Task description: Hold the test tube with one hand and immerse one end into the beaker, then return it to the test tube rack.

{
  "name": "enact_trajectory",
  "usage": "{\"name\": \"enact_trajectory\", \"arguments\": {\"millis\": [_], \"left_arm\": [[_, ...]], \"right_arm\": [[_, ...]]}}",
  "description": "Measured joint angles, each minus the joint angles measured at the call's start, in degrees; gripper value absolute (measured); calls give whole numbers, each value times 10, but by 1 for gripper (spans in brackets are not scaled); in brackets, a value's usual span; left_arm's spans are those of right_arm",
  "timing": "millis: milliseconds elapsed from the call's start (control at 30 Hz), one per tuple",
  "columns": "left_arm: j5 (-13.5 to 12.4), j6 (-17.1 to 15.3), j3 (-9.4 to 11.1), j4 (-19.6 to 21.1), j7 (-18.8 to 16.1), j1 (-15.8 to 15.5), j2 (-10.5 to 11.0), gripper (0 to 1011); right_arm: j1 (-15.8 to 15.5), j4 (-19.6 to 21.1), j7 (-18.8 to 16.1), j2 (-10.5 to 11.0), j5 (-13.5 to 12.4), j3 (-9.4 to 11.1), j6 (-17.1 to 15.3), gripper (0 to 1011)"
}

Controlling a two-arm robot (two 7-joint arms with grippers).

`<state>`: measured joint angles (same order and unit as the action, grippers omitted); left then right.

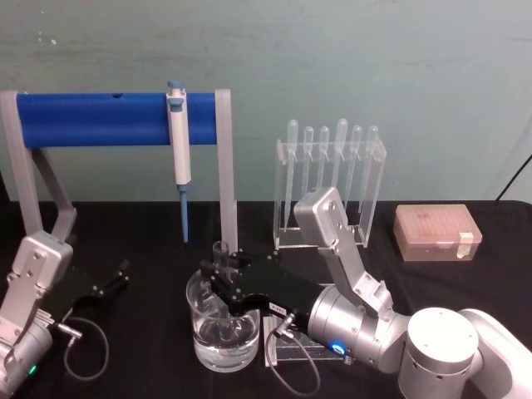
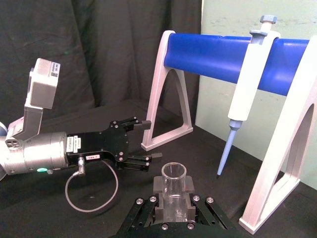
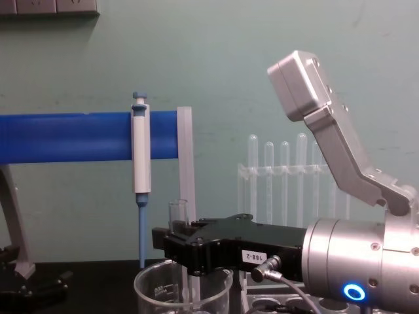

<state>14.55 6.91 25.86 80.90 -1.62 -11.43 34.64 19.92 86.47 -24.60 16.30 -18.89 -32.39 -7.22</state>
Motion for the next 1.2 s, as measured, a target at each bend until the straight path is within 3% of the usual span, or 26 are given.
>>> {"name": "enact_trajectory", "arguments": {"millis": [833,1200], "left_arm": [[0,0,0,0,0,0,0,1000],[0,0,0,0,0,0,0,1000]], "right_arm": [[0,1,-1,0,0,0,-1,225],[-3,42,0,11,-7,18,-13,225]]}}
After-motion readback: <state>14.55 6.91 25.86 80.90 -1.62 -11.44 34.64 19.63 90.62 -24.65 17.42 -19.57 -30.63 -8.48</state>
